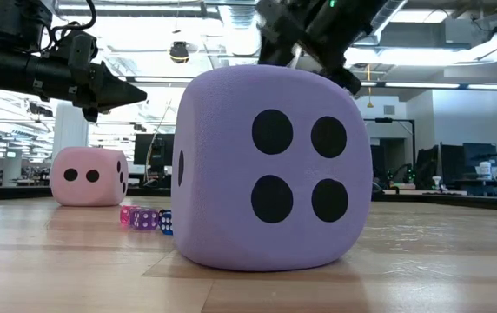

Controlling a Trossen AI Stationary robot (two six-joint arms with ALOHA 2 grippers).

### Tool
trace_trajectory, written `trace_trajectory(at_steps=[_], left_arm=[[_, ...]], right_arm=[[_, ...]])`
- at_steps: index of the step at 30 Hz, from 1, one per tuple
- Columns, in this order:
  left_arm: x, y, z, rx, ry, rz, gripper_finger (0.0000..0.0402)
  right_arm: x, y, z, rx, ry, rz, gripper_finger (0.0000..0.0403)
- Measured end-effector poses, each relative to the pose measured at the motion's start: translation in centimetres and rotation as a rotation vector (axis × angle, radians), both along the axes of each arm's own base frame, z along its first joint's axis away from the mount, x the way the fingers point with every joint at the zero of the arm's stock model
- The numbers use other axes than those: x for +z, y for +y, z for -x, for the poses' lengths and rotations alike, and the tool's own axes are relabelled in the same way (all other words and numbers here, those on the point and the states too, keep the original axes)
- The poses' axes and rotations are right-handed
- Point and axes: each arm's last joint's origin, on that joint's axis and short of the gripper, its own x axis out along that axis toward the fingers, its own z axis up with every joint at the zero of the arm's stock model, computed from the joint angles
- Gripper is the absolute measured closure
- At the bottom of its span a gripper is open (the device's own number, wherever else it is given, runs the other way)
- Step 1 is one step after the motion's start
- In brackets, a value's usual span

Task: Pick & Place Dice
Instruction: Put the large blue dice into the blue bin

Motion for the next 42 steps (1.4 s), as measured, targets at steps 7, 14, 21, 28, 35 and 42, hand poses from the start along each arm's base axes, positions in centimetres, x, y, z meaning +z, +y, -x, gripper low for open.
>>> trace_trajectory(at_steps=[7,14,21,28,35,42], left_arm=[[0.0,0.0,0.0,0.0,-0.004,-0.001,0.0396],[0.2,0.0,0.0,0.0,-0.022,-0.004,0.0396],[0.3,0.0,0.0,0.0,-0.026,-0.004,0.0396],[0.3,0.0,0.0,0.0,-0.026,-0.004,0.0396],[0.3,0.0,0.0,0.0,-0.026,-0.004,0.0396],[0.2,0.0,0.0,0.0,-0.025,-0.004,0.0396]], right_arm=[[-2.6,1.1,-0.9,-0.003,0.059,0.059,0.0003],[-1.3,1.3,-1.4,0.003,0.043,0.054,0.0003],[-1.2,0.4,-1.6,-0.044,0.025,0.024,0.0003],[-1.2,-0.9,-1.9,-0.051,0.033,0.006,0.0003],[-1.4,-0.9,-1.9,0.003,0.062,-0.035,0.0003],[-1.6,0.4,-1.4,0.075,0.124,0.002,0.0003]])
